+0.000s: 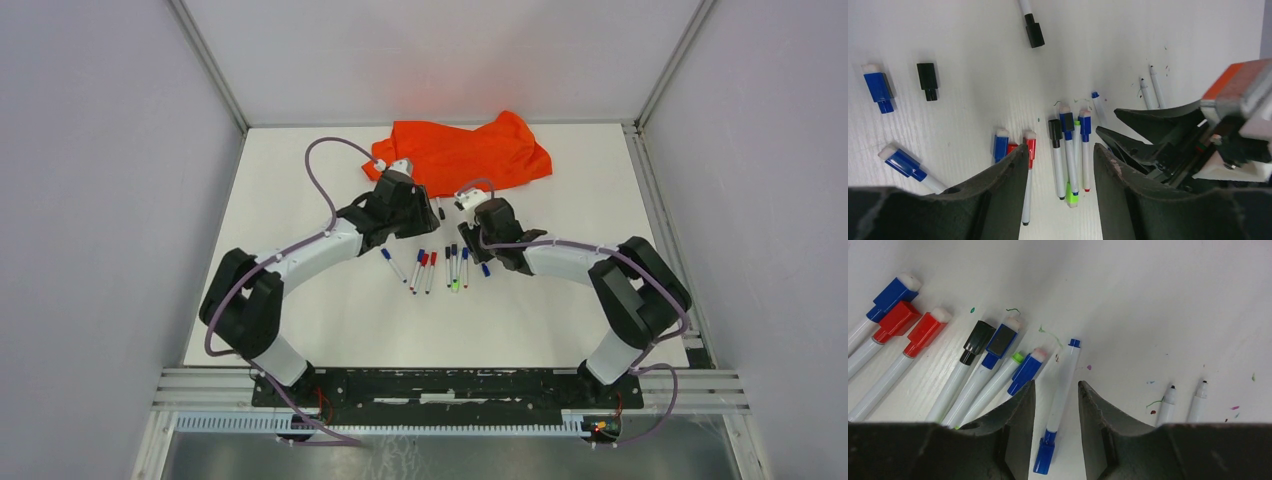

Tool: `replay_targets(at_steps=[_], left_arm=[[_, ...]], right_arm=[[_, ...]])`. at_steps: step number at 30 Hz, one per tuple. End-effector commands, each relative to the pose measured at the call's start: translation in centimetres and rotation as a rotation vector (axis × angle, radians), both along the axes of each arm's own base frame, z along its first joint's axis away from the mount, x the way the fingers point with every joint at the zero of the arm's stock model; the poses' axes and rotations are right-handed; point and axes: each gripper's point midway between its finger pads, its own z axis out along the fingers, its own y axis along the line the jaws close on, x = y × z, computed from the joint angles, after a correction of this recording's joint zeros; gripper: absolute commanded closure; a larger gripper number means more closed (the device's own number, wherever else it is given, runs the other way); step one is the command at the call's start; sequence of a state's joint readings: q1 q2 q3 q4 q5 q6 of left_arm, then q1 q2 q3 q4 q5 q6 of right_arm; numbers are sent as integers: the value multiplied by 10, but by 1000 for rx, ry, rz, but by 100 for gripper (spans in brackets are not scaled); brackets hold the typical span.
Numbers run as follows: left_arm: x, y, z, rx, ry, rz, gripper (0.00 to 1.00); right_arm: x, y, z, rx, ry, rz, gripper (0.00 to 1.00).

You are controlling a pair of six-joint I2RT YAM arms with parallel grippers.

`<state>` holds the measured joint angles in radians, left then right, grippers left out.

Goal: Open the pen caps

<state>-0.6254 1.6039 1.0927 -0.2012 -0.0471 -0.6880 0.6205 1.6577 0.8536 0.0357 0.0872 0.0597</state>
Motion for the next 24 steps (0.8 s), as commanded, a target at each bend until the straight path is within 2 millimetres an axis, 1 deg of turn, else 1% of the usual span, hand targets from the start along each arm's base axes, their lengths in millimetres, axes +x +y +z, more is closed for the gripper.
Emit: replay_targets(at_steps=[1,4,5,10,14,17,21,23,24], left_arm=[[-2,-6,22,-58,-52,1,43],[-5,-5,26,-60,-60,0,43],[-6,-4,27,-59,-64,3,43],[-9,-4,36,-61,-83,5,43],[-13,-5,41,-56,-91,1,43],[-15,-2,44,-50,-95,8,43],[-19,1,45,-51,-97,13,43],[-22,2,47,-53,-98,18,43],[-23,3,47,-52,-97,19,43]], right_arm=[[7,5,0,-5,9,-27,58],[8,3,-7,-23,22,-41,58],[5,0,-12,-44,42,-44,59],[3,-6,-21,-78,68,-63,60],[-2,-8,-29,-97,103,-60,65],[-10,-11,-37,-120,147,-58,73],[-17,-14,-48,-130,185,-54,87],[-18,-14,-49,-126,189,-54,96],[-17,-15,-48,-121,184,-57,99]])
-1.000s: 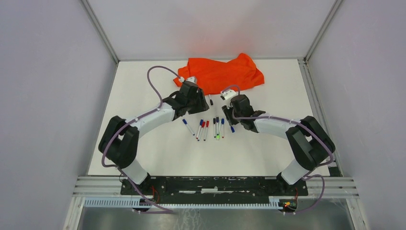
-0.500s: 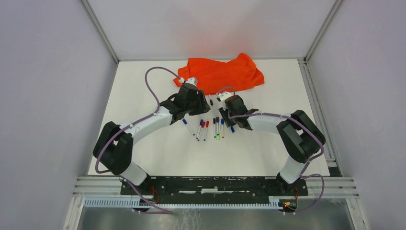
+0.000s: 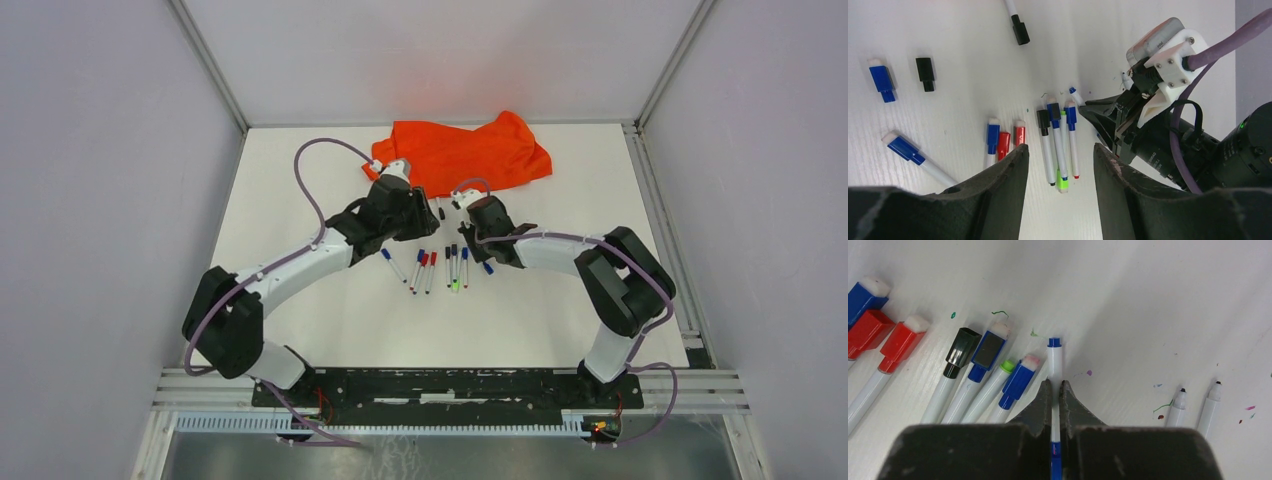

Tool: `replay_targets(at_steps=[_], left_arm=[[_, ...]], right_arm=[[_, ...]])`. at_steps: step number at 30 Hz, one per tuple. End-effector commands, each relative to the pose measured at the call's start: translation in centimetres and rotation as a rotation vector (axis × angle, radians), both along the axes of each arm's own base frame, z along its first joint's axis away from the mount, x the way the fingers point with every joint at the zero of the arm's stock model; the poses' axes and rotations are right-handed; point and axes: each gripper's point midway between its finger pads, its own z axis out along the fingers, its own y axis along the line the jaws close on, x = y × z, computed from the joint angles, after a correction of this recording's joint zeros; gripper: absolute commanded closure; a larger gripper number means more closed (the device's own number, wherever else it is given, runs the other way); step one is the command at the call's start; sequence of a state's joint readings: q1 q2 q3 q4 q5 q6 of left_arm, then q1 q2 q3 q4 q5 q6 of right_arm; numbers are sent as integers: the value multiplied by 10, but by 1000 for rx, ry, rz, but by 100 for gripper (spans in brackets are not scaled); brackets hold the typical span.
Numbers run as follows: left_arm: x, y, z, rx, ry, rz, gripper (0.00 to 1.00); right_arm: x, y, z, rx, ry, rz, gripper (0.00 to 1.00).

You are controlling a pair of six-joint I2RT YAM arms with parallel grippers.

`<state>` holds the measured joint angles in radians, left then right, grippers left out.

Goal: Open the pen caps

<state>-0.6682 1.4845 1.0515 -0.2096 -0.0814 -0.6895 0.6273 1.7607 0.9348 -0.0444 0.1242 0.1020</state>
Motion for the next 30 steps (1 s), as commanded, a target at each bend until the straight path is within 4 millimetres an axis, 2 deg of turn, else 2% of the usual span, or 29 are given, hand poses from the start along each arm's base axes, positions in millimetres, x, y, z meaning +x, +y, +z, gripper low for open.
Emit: replay_targets(at_steps=[1,5,11,12,13,14,20,27,30], left_arm=[[-6,6,17,-30,-29,34,43],[-13,9,19,-53,-37,29,43],[-40,-3,30,-188,-97,-68,40],[-50,-8,31,-205,-100,-108,38],[-56,-12,36,-229,-119,-135,30],[-62,-15,38,-246,-131,-159,28],[-103,-32,48,-338,-191,-272,29],[-144,-57,53,-385,-235,-380,29],[-157,-64,51,-373,-245,-422,30]], right_arm=[[-20,-16,-25,-58,102,-14,100],[-15,-14,-9,4,57,-23,100],[-14,-1,38,212,-53,-17,100],[-19,5,44,258,-55,7,100],[-21,9,54,303,-72,13,100],[-25,12,60,336,-78,25,100],[-51,20,96,539,-135,62,100],[-85,14,124,736,-187,68,100],[-93,13,144,814,-222,76,100]])
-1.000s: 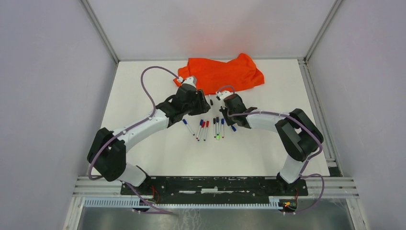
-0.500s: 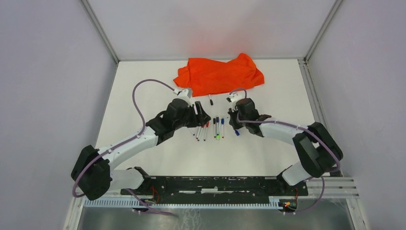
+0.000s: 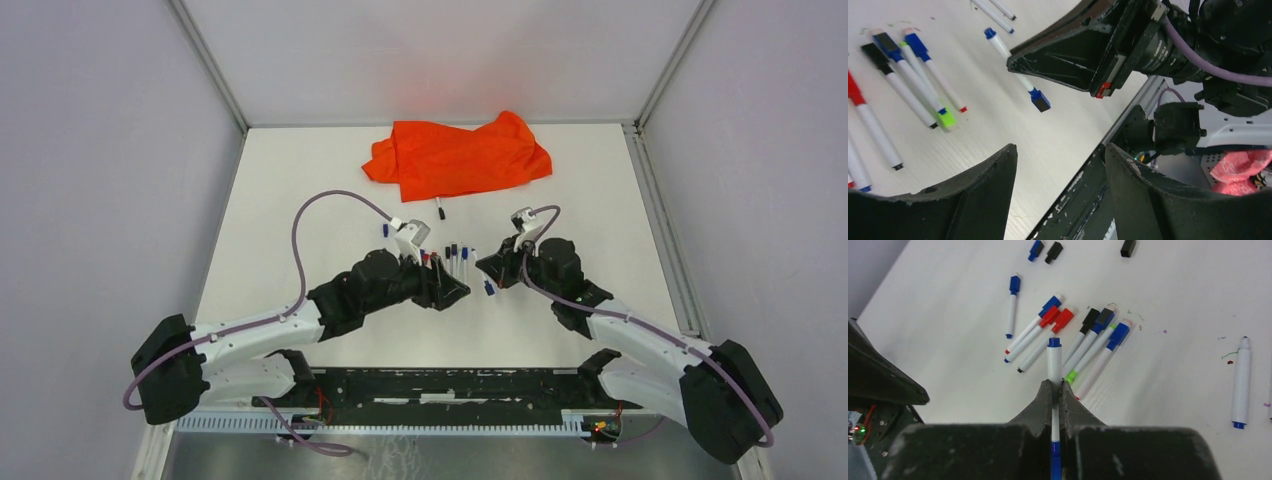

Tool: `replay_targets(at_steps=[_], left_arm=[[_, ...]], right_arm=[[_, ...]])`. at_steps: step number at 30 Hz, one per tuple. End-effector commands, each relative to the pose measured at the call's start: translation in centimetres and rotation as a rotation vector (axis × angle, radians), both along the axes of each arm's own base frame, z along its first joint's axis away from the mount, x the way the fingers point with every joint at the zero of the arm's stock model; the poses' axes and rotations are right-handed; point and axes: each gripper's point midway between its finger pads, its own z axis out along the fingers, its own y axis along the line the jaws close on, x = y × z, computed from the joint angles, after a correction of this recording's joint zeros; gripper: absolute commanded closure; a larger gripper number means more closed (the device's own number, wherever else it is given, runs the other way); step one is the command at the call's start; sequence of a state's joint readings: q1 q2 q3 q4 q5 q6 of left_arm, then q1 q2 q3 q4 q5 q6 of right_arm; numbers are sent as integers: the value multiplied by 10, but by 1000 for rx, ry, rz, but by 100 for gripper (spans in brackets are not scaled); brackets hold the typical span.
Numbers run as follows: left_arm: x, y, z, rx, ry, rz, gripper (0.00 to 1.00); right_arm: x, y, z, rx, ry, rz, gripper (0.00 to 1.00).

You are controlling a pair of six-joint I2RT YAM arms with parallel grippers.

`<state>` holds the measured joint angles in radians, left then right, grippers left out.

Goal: Open the pen caps

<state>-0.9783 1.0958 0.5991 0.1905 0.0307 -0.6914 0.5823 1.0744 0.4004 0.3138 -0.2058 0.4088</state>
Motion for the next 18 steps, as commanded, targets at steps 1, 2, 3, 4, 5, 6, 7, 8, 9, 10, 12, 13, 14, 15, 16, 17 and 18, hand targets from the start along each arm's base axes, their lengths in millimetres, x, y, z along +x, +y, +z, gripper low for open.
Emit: replay_targets(at_steps=[1,2,3,4,5,6,7,8,9,10,12,13,14,15,16,17,18], left_arm=[[-15,-15,24,-94,-43,-34,30],[-16,-15,24,-90,-53,-28,30],[-16,-15,24,-88,-61,-20,30],[-18,-14,23,-85,-64,-18,30],[-19,-14,24,-88,-67,-19,30],[-21,-13,24,-89,-71,-20,30],[-22,-13,24,-90,-76,-22,30],[-22,-12,25,-90,-83,-24,30],[-22,-11,24,-87,-90,-25,30],[-21,-11,26,-88,-98,-25,30],[-20,-12,27,-86,-116,-25,30],[-19,-13,27,-84,-123,-27,30],[-18,-15,27,-86,-131,-29,30],[-17,-17,28,-89,-139,-33,30],[-17,-19,26,-88,-141,-38,30],[-16,-22,26,-96,-145,-41,30],[-16,-25,24,-98,-142,-50,30]], right_arm=[[-6,10,51,194,-88,17,100],[-8,10,57,214,-96,17,100],[-10,10,65,240,-107,19,100],[-11,10,73,264,-117,18,100],[-13,10,78,283,-123,18,100],[-15,10,85,315,-133,20,100],[-18,10,92,350,-142,23,100],[-21,10,97,375,-148,28,100],[-22,11,102,394,-153,32,100],[-23,11,106,410,-156,36,100],[-27,11,112,447,-164,47,100],[-29,12,114,466,-165,53,100],[-32,12,115,488,-162,60,100],[-35,11,115,514,-161,65,100],[-38,11,116,532,-161,69,100],[-41,11,115,555,-156,76,100],[-44,10,115,575,-154,79,100]])
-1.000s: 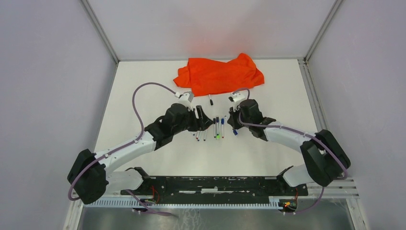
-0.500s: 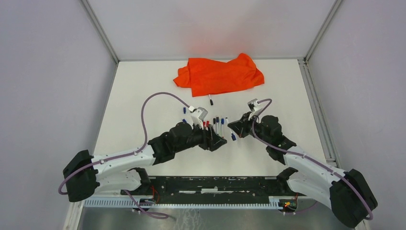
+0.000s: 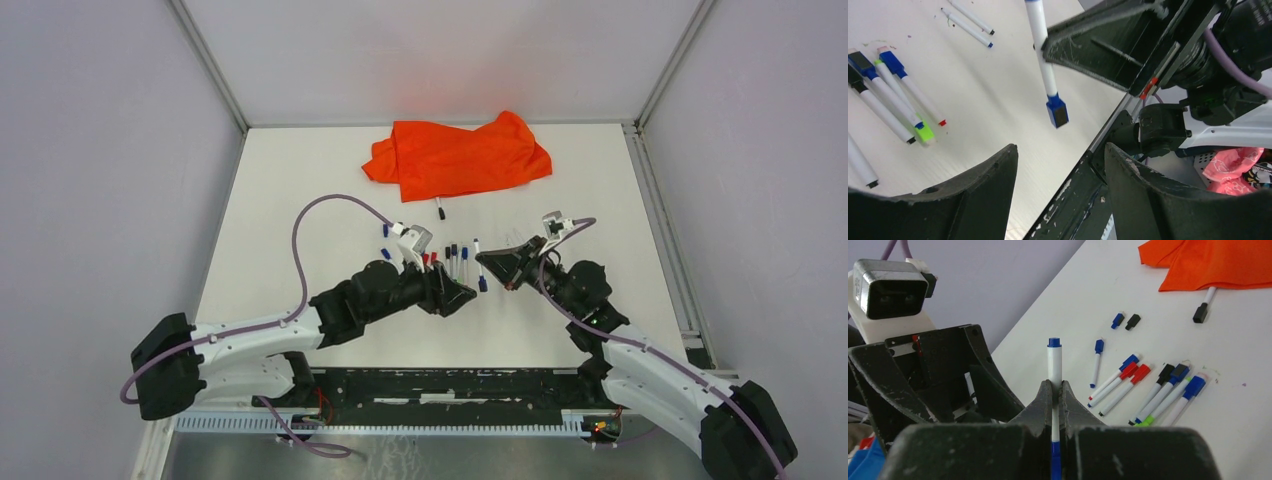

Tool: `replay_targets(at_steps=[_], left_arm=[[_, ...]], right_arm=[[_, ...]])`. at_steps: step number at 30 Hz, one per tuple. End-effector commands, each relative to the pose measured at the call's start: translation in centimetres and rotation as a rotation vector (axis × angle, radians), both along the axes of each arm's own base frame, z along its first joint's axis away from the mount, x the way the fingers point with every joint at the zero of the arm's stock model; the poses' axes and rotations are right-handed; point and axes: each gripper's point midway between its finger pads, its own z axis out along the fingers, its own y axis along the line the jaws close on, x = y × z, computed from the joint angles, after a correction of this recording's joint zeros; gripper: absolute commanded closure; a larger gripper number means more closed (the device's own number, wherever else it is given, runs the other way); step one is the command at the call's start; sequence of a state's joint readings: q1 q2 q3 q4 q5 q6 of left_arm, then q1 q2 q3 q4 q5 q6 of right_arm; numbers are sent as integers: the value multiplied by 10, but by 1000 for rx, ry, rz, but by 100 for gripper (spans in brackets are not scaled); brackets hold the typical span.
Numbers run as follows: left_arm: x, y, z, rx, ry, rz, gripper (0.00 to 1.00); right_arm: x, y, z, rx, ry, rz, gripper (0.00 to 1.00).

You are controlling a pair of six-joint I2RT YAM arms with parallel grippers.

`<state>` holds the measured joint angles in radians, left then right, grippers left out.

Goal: Open the pen caps

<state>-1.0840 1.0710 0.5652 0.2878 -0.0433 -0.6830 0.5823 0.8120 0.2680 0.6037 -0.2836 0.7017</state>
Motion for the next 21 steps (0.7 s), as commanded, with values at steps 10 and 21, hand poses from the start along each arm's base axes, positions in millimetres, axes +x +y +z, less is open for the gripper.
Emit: replay_targets(at_steps=[10,21], left_arm=[[0,-13,4,-52,-79,-39,30],[-14,-33,18,-108,-97,-135,30]], right_arm=[[-36,-4,28,275,-41,99,100],[-45,-6,37,355,-36,130,100]])
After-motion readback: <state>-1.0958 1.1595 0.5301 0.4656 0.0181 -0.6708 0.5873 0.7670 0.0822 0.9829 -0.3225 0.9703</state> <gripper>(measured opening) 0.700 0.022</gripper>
